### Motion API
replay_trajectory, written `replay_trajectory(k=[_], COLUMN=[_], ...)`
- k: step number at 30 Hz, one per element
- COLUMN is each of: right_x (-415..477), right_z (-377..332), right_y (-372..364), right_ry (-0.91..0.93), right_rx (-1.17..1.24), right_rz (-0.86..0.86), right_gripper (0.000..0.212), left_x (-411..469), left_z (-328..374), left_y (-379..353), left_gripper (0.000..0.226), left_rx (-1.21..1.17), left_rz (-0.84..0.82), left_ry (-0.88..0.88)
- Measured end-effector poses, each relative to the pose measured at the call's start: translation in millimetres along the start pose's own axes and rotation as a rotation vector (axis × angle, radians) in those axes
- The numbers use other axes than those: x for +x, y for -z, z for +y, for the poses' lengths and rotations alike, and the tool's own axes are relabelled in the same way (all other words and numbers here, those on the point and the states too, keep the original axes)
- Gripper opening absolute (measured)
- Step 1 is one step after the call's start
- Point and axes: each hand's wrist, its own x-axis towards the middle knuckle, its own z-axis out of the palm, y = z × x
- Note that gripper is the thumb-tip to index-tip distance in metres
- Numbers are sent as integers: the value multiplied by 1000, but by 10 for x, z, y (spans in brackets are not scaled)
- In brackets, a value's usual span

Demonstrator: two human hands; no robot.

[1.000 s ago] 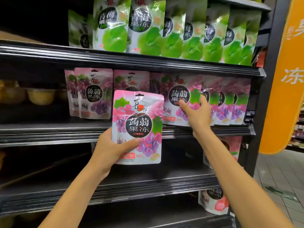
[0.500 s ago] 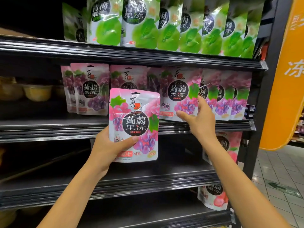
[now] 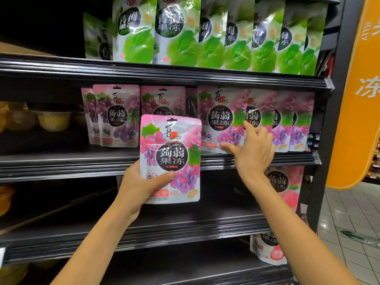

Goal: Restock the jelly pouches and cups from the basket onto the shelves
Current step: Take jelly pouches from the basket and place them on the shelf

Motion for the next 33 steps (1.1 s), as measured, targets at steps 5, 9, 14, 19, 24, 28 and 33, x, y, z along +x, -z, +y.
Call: replay_trajectory(k=[5, 9, 14, 19, 24, 28, 33], right_x=[-1, 14, 1, -134, -238, -129, 98], right_z=[40, 90, 127, 9, -305, -428, -518], right_y=[-28, -35, 36, 224, 409, 387, 317], right_ry=[13, 81, 132, 166, -76, -206, -342], right_rx=[-68, -194, -375, 256, 997, 1095, 1085], right_rz=[-1, -26, -7, 74, -736, -672, -459], right_gripper=[93, 95, 79, 48, 23, 11, 16], left_x=[6, 9, 6, 39, 188, 370, 505], left_z=[51, 88, 104, 135, 271, 399, 530], left_y=[-39, -102, -147, -175, -282, -429, -518], left_gripper=[52, 53, 56, 56, 58, 66, 79], left_rx=[-14, -27, -17, -18, -34, -40, 157], left_rz=[-8, -32, -42, -61, -67, -22, 136], left_ry=[-3, -4, 1, 8, -12, -28, -68])
